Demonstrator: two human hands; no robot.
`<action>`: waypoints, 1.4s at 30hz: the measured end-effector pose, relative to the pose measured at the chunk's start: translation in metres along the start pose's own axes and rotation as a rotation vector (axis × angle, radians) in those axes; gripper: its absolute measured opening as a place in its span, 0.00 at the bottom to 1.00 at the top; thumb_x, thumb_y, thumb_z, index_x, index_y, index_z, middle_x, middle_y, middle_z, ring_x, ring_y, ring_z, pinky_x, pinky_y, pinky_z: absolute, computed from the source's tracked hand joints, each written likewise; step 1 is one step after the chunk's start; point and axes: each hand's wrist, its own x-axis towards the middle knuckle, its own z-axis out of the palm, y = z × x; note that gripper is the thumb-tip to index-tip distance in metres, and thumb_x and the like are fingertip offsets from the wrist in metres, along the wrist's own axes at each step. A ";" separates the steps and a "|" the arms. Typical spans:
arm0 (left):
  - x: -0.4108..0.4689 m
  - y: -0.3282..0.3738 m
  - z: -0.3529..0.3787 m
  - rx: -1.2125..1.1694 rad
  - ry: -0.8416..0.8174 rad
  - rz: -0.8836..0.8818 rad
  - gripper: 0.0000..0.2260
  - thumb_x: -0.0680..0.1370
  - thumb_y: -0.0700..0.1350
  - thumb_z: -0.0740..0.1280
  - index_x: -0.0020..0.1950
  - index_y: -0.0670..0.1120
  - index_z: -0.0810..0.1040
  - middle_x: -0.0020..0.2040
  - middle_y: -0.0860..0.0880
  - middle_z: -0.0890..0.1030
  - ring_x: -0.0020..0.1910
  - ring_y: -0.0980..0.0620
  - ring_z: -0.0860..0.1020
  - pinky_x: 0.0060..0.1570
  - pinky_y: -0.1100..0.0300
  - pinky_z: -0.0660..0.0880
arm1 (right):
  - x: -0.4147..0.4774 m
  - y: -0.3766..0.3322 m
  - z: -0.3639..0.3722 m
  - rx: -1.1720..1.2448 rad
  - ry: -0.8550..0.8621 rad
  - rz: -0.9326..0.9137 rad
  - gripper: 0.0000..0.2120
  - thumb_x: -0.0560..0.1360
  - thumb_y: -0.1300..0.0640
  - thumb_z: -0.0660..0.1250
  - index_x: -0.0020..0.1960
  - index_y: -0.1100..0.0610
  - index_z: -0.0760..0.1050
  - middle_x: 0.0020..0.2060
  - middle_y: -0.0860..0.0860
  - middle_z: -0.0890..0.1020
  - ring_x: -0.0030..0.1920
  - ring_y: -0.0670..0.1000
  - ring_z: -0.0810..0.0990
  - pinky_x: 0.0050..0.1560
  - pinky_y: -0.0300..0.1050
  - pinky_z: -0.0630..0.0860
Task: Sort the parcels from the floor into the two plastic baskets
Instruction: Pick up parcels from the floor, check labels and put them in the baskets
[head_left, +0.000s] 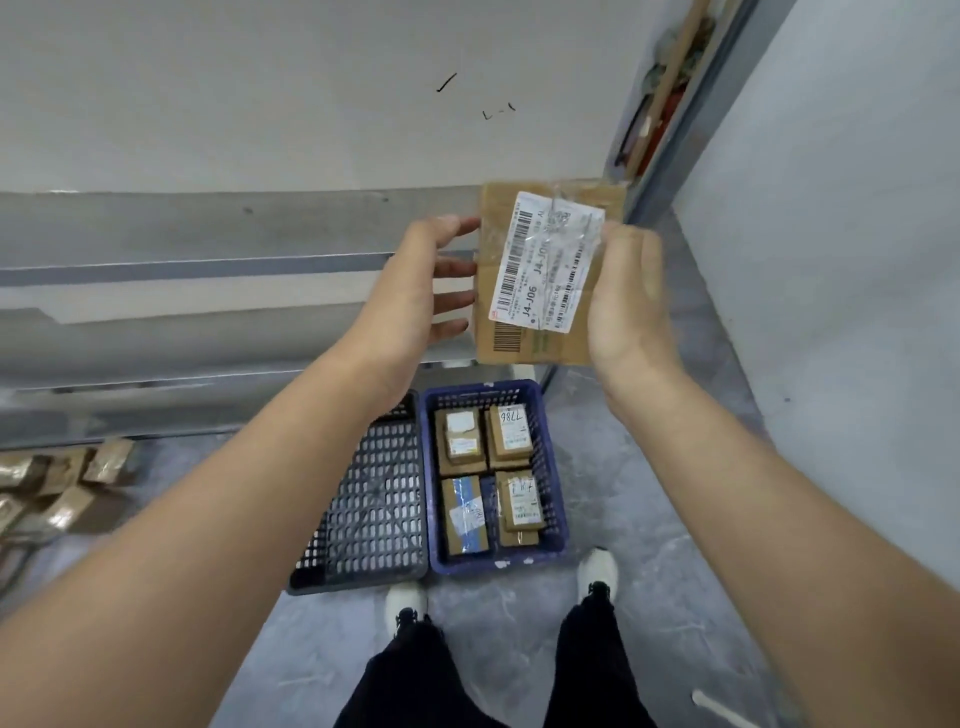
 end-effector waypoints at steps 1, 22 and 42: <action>0.004 -0.006 0.006 0.001 0.032 -0.012 0.17 0.80 0.61 0.56 0.60 0.61 0.82 0.56 0.50 0.84 0.59 0.46 0.82 0.65 0.43 0.76 | 0.009 0.011 0.001 0.006 -0.017 0.001 0.17 0.89 0.49 0.52 0.68 0.57 0.73 0.50 0.41 0.77 0.37 0.23 0.75 0.33 0.23 0.69; 0.089 -0.222 0.058 -0.008 0.270 -0.338 0.18 0.82 0.58 0.56 0.62 0.56 0.82 0.53 0.50 0.86 0.50 0.50 0.83 0.52 0.52 0.76 | 0.080 0.255 0.038 -0.021 -0.226 0.318 0.15 0.89 0.51 0.54 0.64 0.59 0.74 0.45 0.42 0.78 0.38 0.26 0.77 0.35 0.25 0.71; 0.121 -0.540 0.028 -0.132 0.309 -0.730 0.18 0.84 0.55 0.54 0.43 0.51 0.79 0.33 0.56 0.84 0.32 0.58 0.82 0.39 0.60 0.79 | 0.045 0.538 0.135 -0.163 -0.374 0.766 0.34 0.73 0.33 0.52 0.59 0.56 0.81 0.52 0.56 0.88 0.59 0.64 0.84 0.66 0.65 0.81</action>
